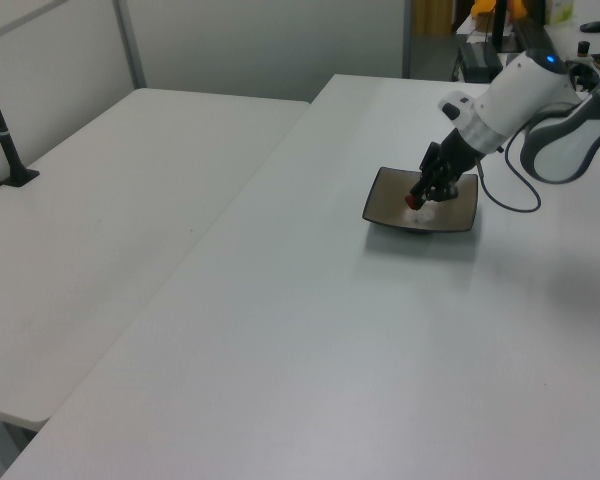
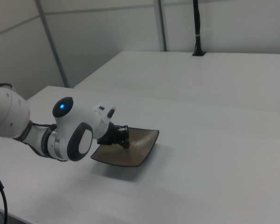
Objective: Strawberries on a ceramic plate
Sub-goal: 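Carry the strawberry over the brown plate and lower it onto the plate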
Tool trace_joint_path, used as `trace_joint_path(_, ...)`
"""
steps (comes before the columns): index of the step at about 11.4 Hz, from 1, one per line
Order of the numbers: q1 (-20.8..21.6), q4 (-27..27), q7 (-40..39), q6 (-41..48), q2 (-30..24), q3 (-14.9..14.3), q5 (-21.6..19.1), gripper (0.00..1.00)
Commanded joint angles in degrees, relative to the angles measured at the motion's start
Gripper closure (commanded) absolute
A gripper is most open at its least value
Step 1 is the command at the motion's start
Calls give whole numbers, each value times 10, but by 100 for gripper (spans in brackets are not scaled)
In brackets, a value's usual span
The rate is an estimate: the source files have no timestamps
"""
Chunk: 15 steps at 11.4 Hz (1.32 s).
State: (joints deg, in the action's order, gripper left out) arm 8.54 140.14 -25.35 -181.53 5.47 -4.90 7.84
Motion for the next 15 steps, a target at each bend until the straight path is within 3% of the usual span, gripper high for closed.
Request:
trace_joint_path(1, 7, 12, 7, -37, 8, -3, -6, 86)
trace_joint_path(3, 7, 12, 7, -33, 9, -3, -6, 84)
trace_joint_path(6, 6, 7, 6, 25, 5, -3, -6, 70)
trace_joint_path(12, 3, -11, 18, 88, -10, -3, -7, 32)
trace_joint_path(13, 5, -33, 25, 141, -11, -3, -7, 24)
trace_joint_path(15, 7, -85, 26, 276, -16, 4, -6, 18)
